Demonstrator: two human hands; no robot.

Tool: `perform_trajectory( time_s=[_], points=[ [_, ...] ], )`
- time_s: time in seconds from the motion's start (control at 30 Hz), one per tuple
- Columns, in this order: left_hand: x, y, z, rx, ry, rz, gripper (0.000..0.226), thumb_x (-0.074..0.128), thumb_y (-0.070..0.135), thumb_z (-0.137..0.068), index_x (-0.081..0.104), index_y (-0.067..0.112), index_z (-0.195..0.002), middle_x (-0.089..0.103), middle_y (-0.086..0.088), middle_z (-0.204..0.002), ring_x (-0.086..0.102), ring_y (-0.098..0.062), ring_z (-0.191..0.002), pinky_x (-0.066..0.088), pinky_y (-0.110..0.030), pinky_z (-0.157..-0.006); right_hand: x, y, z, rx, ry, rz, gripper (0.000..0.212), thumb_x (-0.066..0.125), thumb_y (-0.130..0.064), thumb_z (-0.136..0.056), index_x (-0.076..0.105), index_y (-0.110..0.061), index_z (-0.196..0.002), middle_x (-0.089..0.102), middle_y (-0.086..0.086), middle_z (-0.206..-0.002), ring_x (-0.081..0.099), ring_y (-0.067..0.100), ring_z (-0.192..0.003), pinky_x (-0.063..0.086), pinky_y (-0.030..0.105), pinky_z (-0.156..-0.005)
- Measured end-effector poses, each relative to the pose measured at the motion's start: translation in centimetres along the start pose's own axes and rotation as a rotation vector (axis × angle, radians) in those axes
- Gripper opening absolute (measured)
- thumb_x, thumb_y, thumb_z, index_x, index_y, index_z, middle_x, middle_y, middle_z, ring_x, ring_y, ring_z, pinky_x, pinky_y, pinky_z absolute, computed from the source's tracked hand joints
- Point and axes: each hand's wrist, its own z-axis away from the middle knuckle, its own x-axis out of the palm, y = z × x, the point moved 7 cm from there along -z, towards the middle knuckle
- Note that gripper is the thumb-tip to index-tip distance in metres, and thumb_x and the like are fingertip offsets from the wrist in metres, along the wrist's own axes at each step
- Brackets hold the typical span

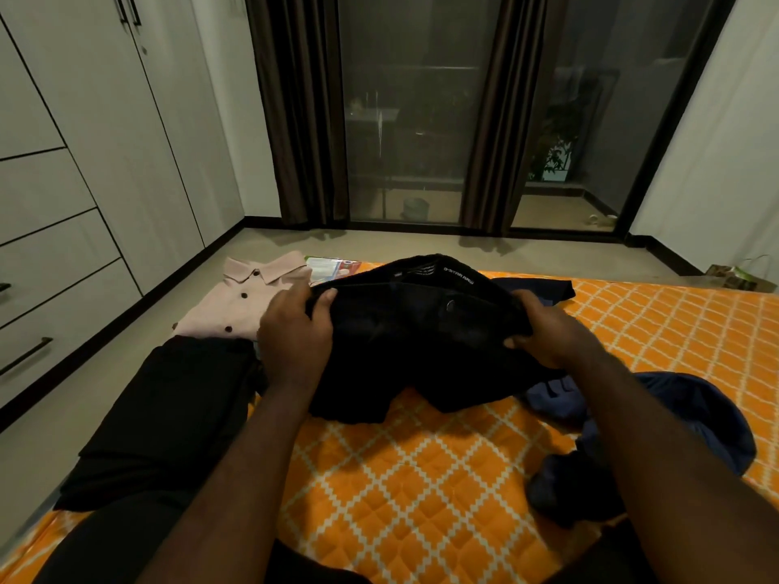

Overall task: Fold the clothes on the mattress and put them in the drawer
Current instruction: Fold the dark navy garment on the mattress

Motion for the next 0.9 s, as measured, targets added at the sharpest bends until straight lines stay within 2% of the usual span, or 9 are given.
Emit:
perform_trajectory(
  time_s=[0.1,0.2,0.27,0.33,0.43,0.53,0.6,0.8,0.9],
  points=[
    [-1.0,-2.0,-0.9,-0.124,0.058,0.013,0.029,0.070,0.034,-0.093,0.060,0.010,-0.079,0.060,-0.006,-0.082,0.051,-0.019,-0.077,0.033,-0.029,-0.067,-2.1,0.8,0.8,-0.097,0.181,-0.157,0.062,0.074,-0.031,-0.093,0.039,-0.032,-0.143,0.066,0.009,-0.114,0.065,0.030,-0.097,0.051,0.040,-0.075],
    [-0.8,-3.5,-1.3,-0.263,0.076,0.157,0.027,0.073,0.033,-0.090,0.065,0.009,-0.082,0.063,-0.002,-0.085,0.056,-0.018,-0.080,0.039,-0.029,-0.069,-3.9,-0.2,1.4,-0.233,0.336,-0.192,0.032,0.066,-0.023,-0.098,0.057,-0.036,-0.127,0.068,-0.004,-0.098,0.065,0.020,-0.085,0.051,0.036,-0.067],
    [-0.6,-4.3,-1.5,-0.352,0.081,0.251,0.029,0.074,0.033,-0.090,0.063,0.008,-0.081,0.062,-0.001,-0.079,0.055,-0.017,-0.075,0.041,-0.031,-0.067,-4.5,-0.7,1.3,-0.265,0.339,-0.207,0.024,0.065,-0.021,-0.099,0.065,-0.038,-0.115,0.068,-0.012,-0.094,0.065,0.014,-0.085,0.049,0.030,-0.068],
    [-0.6,-4.6,-1.5,-0.394,0.086,0.279,0.034,0.076,0.033,-0.088,0.059,0.007,-0.077,0.057,0.003,-0.071,0.051,-0.017,-0.071,0.041,-0.033,-0.066,-4.4,-0.5,0.9,-0.228,0.288,-0.209,0.016,0.065,-0.023,-0.099,0.067,-0.038,-0.105,0.069,-0.012,-0.093,0.065,0.012,-0.085,0.052,0.037,-0.072],
    [-0.3,-4.1,-1.2,-0.408,0.077,0.318,0.029,0.078,0.033,-0.087,0.062,0.010,-0.082,0.062,0.005,-0.076,0.058,-0.018,-0.076,0.049,-0.033,-0.070,-4.2,0.3,0.5,-0.112,0.247,-0.182,0.007,0.064,-0.027,-0.099,0.069,-0.030,-0.100,0.070,-0.005,-0.093,0.064,0.016,-0.085,0.054,0.041,-0.077],
    [0.0,-2.7,-0.8,-0.343,0.085,0.317,0.024,0.077,0.031,-0.088,0.061,0.013,-0.084,0.065,0.005,-0.082,0.060,-0.015,-0.079,0.048,-0.023,-0.068,-4.0,0.0,0.3,0.014,0.200,-0.151,0.016,0.061,-0.029,-0.099,0.070,-0.022,-0.089,0.069,0.004,-0.086,0.063,0.020,-0.078,0.052,0.039,-0.071],
    [0.1,-1.6,-0.4,-0.260,0.107,0.261,0.025,0.074,0.028,-0.090,0.056,0.011,-0.082,0.062,0.001,-0.079,0.057,-0.018,-0.074,0.047,-0.031,-0.066,-3.7,-0.5,0.4,0.114,0.189,-0.153,0.030,0.058,-0.033,-0.098,0.067,-0.017,-0.073,0.066,0.007,-0.075,0.061,0.021,-0.070,0.044,0.035,-0.061],
    [0.6,2.3,1.2,-0.066,0.115,0.162,0.019,0.065,0.017,-0.095,0.052,0.009,-0.083,0.059,-0.006,-0.079,0.054,-0.022,-0.072,0.049,-0.043,-0.063,-3.3,-3.9,0.7,0.204,0.251,-0.324,0.049,0.056,-0.039,-0.095,0.049,-0.015,-0.053,0.051,0.005,-0.057,0.052,0.027,-0.059,0.033,0.033,-0.057],
    [0.7,5.0,2.1,0.051,0.122,0.187,0.025,0.068,0.016,-0.095,0.050,0.008,-0.080,0.053,-0.007,-0.077,0.048,-0.021,-0.070,0.043,-0.037,-0.062,-3.0,-5.7,1.0,0.194,0.244,-0.366,0.049,0.058,-0.038,-0.095,0.050,-0.012,-0.054,0.051,0.005,-0.055,0.053,0.027,-0.058,0.035,0.034,-0.054]
  ],
)
